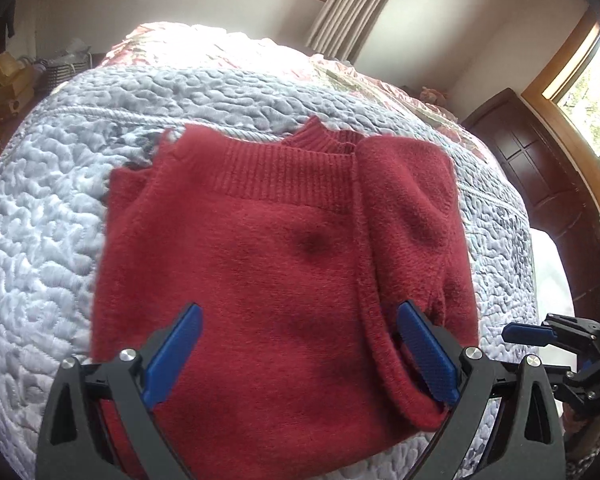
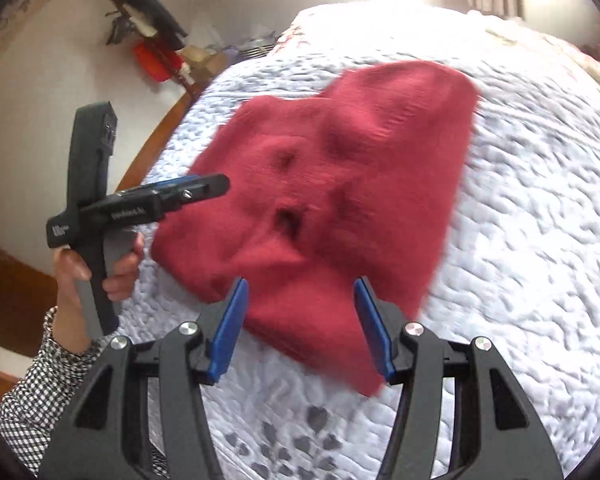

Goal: Fold small clothes

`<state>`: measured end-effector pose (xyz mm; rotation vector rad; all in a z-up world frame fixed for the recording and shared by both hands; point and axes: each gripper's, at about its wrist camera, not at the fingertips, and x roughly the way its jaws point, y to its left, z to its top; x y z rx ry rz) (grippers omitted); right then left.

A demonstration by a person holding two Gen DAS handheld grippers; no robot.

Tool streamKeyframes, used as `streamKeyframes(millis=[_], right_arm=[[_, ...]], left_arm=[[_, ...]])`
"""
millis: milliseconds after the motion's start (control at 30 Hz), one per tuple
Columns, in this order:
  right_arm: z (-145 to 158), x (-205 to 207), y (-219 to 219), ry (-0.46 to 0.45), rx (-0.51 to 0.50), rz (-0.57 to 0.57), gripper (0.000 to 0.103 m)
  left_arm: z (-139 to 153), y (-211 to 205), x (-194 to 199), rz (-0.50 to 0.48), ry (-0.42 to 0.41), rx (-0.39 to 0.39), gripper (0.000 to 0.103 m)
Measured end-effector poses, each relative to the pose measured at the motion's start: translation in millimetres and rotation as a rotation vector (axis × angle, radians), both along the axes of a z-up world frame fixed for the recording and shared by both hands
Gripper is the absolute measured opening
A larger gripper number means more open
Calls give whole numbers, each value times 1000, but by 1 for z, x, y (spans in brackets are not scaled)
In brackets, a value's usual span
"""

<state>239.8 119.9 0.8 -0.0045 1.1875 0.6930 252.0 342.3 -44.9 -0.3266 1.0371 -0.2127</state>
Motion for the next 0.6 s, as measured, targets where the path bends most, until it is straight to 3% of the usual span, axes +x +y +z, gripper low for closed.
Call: streamKeyframes(millis=[267,600], right_arm=[[-42,11,-63,68,-26,-136,55],[-68,7,-89,95,18,-153,55]], left_arm=[[-18,-52,28,-63,48,-50,98],[-32,-86,53,-118,81,-101,94]])
